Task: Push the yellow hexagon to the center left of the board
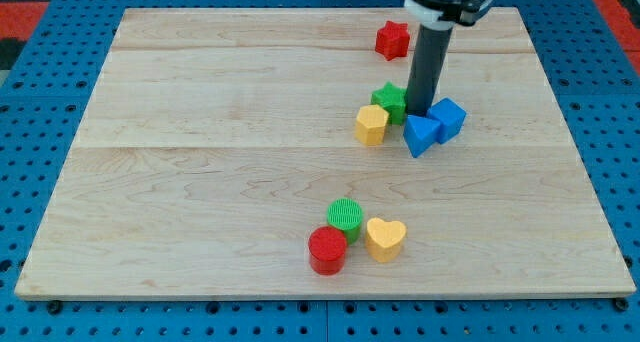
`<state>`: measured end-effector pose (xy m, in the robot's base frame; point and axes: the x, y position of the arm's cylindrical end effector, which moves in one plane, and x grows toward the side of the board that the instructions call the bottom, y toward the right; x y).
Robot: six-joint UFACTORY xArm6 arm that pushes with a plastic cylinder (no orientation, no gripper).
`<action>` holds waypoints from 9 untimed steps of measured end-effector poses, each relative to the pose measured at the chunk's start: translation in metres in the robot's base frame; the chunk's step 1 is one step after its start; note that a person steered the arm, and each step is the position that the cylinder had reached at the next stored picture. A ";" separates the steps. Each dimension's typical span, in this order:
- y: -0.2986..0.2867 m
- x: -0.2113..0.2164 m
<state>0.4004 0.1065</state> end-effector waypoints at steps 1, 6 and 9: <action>-0.001 0.016; -0.165 -0.042; -0.230 -0.107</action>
<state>0.2935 -0.1236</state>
